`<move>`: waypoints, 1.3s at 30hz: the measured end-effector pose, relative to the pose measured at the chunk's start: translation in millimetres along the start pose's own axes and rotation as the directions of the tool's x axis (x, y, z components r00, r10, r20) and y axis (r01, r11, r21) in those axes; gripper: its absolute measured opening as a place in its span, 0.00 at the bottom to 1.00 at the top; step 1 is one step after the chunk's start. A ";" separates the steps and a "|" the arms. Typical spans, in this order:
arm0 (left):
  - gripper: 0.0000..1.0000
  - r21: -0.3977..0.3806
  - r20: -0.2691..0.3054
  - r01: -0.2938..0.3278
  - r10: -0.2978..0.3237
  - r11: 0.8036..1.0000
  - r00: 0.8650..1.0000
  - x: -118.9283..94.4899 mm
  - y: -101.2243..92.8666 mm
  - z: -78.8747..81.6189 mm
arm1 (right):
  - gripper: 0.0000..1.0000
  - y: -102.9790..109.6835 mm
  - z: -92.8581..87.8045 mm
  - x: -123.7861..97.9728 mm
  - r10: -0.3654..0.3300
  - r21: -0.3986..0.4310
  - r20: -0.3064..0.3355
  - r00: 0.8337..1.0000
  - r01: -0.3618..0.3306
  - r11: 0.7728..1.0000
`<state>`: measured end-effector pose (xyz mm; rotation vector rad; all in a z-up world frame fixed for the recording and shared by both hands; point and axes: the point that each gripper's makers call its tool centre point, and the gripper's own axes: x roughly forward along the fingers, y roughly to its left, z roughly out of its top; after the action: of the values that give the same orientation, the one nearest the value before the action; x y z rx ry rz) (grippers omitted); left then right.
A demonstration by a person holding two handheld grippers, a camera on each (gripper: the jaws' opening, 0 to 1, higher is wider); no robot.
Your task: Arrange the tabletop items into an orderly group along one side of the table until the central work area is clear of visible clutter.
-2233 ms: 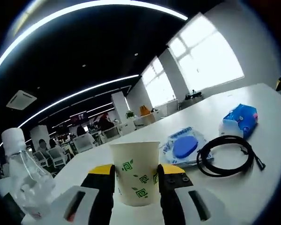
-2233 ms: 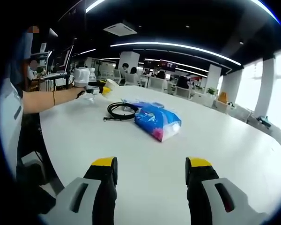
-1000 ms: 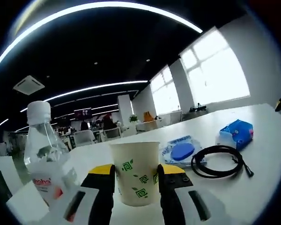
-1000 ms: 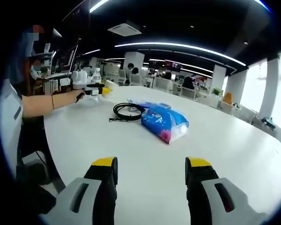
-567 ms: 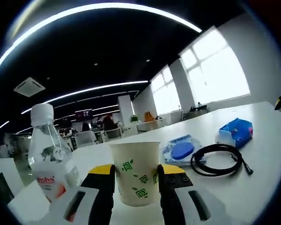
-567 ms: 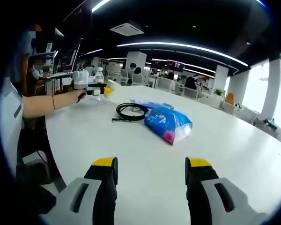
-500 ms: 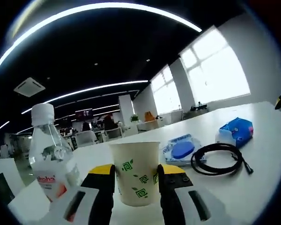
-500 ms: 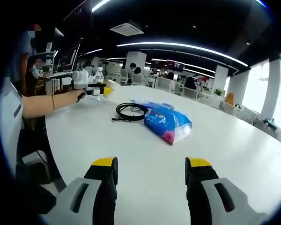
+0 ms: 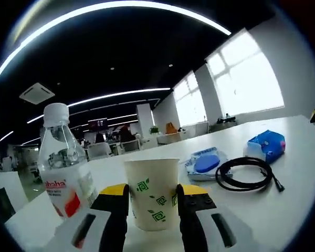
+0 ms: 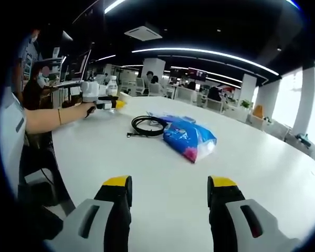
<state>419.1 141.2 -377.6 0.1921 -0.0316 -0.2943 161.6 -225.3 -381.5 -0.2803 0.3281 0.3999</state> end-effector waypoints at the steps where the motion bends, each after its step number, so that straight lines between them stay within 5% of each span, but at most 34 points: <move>1: 0.36 0.005 -0.002 0.000 0.000 1.000 1.000 -0.6 0.2 -0.5 | 0.56 -0.2 -0.2 -0.1 -0.001 0.001 -0.001 1.000 0.001 1.000; 39: 0.36 0.031 -0.093 -0.021 0.024 0.999 0.995 -17.5 8.8 -18.6 | 0.55 7.4 0.4 -0.5 0.013 -0.011 0.004 1.000 -0.013 1.000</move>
<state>406.0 158.0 -394.2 0.2352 0.0542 -0.2618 158.2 -218.8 -382.4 -0.2884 0.3240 0.4151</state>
